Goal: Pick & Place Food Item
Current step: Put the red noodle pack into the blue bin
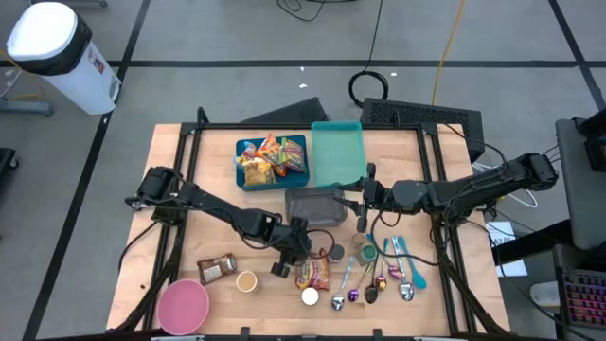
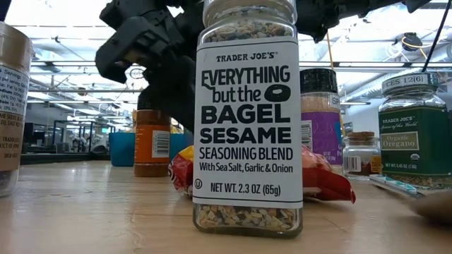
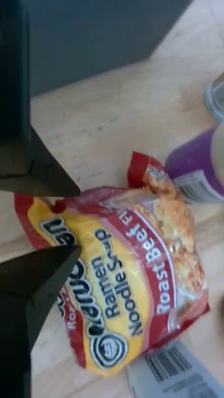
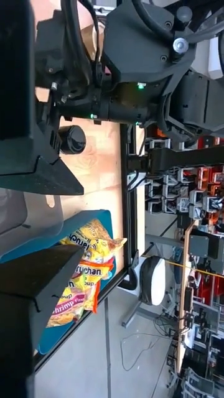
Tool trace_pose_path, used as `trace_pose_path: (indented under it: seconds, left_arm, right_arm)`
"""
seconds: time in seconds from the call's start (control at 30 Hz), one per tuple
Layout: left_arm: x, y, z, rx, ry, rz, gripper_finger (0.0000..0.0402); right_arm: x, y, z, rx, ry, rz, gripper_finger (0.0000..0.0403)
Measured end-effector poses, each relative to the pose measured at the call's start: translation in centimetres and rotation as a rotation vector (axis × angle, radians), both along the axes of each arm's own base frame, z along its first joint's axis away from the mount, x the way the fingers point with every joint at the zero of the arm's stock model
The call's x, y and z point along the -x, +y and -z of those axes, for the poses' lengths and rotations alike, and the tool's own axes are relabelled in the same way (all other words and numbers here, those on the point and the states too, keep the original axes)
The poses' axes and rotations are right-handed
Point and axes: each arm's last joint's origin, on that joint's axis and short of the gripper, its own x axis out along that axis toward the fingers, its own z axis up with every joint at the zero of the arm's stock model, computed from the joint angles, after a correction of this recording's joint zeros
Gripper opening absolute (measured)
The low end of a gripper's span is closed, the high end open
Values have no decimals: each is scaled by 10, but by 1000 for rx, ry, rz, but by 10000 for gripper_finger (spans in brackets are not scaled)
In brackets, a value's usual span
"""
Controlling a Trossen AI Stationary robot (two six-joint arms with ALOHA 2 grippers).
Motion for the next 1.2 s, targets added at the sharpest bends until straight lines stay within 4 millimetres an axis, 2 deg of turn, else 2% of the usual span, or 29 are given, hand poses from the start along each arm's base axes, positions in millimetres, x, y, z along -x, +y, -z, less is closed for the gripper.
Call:
trace_pose_path:
  seconds: [0.2, 0.63, 0.7, 0.8, 0.87, 0.97, 1.07, 1.2]
  left_arm:
    - [-2, 1, 9, -12, 19, -19, 92]
    - [-3, 2, 16, -14, 42, -16, 83]
    - [-3, 2, 16, -15, 44, -18, 65]
    - [-2, 2, 15, -16, 51, -30, 18]
    - [-1, 3, 14, -6, 55, -47, 8]
    - [2, 2, 9, -32, 58, -63, 6]
    - [8, 2, -5, -68, 35, -73, 5]
    - [20, 6, -40, -82, -31, -85, 3]
  right_arm:
    - [0, 0, 0, 0, 3, 0, 130]
    - [0, 0, 0, 0, 3, 1, 130]
    - [0, 0, 0, 0, 3, 1, 130]
    - [0, 0, 0, 0, 3, 1, 130]
    - [0, 0, 0, 0, 3, 1, 130]
    - [0, 0, 0, 0, 3, 1, 130]
    - [0, 0, 1, 0, 6, 2, 130]
    - [0, 0, 1, 0, 7, 2, 130]
